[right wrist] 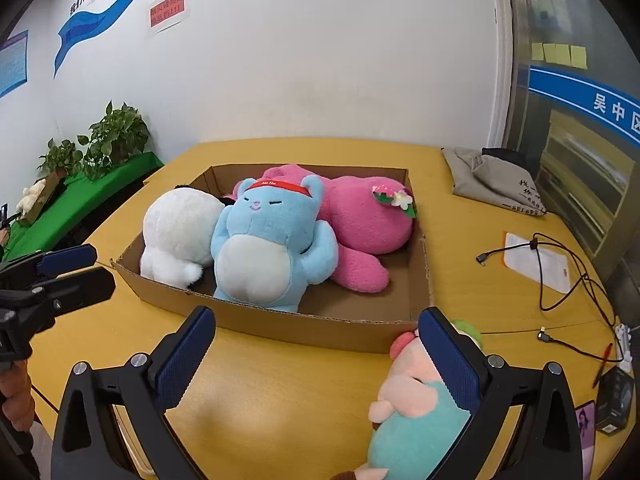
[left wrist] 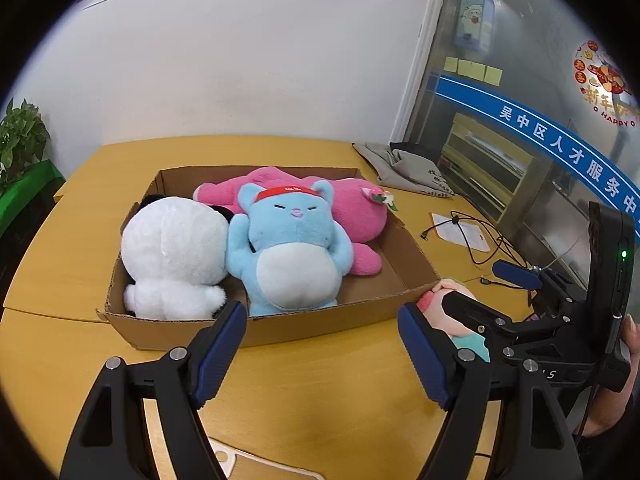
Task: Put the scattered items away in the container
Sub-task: 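Move both grippers toward the pink-and-teal pig plush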
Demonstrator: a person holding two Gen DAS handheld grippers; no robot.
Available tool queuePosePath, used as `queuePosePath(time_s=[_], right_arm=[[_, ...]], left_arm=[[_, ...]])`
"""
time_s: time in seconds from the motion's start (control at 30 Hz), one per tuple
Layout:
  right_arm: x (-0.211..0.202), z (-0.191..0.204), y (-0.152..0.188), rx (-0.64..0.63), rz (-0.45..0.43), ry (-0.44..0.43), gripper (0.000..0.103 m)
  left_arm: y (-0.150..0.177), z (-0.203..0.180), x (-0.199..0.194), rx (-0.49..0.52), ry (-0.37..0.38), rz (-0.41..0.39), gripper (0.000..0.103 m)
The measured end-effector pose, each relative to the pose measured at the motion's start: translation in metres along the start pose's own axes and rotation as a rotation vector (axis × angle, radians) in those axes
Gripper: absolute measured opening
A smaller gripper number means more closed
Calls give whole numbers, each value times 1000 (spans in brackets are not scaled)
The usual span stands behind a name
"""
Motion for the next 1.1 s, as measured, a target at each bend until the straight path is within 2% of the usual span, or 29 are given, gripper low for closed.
queuePosePath(time_s=[0.37, 1.1], right_arm=[[-5, -9, 10, -15, 24, 24, 103], [1, -8, 16, -23, 41, 9, 103]], left_arm=[[7, -6, 7, -21, 8, 16, 78], [13, -7, 23, -31, 26, 47, 78]])
Point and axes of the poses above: each gripper's, at about its wrist camera, not at the fingertips, and x roughly the way its jaws point, z to its left, y to its underside, the point moved 9 cm from there along x, roughly the way its jaws point
